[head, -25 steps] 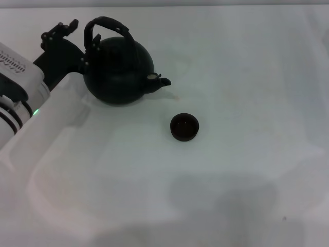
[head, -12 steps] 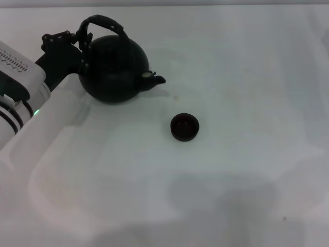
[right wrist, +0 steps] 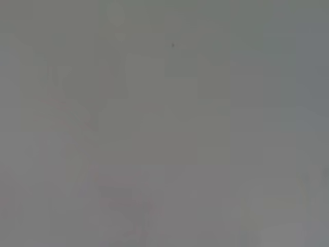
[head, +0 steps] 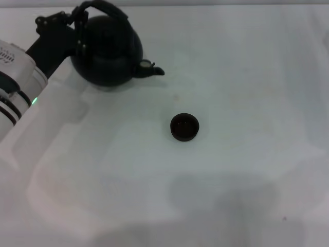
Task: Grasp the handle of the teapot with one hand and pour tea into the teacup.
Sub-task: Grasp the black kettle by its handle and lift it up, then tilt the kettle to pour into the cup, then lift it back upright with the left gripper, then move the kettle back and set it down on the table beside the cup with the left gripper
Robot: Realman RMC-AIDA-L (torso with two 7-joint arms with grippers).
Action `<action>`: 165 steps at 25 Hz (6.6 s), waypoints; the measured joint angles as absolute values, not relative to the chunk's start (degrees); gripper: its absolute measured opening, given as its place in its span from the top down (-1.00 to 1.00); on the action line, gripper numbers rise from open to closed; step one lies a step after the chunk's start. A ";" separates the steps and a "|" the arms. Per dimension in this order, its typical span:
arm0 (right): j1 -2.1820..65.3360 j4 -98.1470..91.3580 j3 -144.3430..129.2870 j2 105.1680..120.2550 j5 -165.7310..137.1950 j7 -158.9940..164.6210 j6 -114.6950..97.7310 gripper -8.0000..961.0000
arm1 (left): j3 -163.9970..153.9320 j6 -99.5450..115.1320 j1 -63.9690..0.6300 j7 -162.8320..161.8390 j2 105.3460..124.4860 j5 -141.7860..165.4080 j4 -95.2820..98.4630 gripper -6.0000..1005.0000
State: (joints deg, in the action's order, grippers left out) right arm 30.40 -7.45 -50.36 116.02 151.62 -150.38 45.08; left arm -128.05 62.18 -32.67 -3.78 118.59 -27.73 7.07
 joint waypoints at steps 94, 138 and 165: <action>32.60 -6.79 -49.66 115.92 151.70 -150.38 42.96 -0.75 | -128.14 71.35 -34.70 1.52 118.55 -13.48 6.78 0.80; 32.70 -6.76 -48.25 115.93 151.70 -150.38 40.70 -0.75 | -128.92 56.86 -28.53 -9.93 119.80 -29.09 13.93 0.80; 32.24 -6.86 -48.25 115.84 151.70 -150.38 40.87 -0.75 | -129.95 52.80 -28.61 -10.20 119.85 -29.57 15.35 0.53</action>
